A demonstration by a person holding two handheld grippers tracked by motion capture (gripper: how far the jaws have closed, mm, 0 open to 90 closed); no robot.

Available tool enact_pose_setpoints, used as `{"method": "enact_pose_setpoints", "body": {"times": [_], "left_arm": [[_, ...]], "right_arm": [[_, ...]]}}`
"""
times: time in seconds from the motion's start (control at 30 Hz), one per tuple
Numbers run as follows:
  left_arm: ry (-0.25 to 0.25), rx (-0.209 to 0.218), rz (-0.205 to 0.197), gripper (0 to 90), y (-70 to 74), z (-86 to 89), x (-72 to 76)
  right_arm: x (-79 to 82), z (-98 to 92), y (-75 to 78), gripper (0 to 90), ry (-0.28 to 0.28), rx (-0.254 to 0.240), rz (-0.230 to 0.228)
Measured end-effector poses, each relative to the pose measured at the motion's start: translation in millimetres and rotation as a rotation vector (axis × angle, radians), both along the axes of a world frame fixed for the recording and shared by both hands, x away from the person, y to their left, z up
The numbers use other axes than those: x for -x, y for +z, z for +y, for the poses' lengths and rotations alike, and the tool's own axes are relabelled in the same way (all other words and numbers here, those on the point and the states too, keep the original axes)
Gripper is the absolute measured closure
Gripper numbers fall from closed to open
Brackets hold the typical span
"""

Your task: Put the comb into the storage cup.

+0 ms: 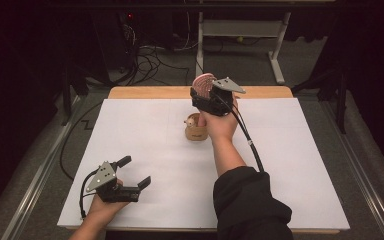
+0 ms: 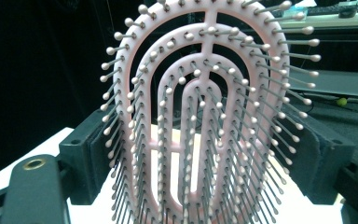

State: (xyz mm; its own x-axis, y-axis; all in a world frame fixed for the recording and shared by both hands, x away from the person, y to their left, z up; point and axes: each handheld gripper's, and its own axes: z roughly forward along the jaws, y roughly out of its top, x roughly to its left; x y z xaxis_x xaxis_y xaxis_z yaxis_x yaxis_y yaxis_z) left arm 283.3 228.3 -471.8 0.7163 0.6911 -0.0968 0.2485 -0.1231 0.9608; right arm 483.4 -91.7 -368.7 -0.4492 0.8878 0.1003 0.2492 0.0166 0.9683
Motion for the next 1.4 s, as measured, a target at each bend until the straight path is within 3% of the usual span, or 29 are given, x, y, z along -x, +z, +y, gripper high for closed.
{"method": "enact_pose_setpoints", "body": {"times": [0.53,1.4], "left_arm": [[-0.006,0.0,0.002,0.0,-0.1,-0.4,0.2],[-0.014,-0.006,0.009,0.0,-1.2,-2.4,0.1]], "right_arm": [[2.6,-1.5,-8.3,20.0,0.001,-0.001,0.017],[0.1,2.5,-12.9,19.7,-0.005,-0.005,-0.006]]}}
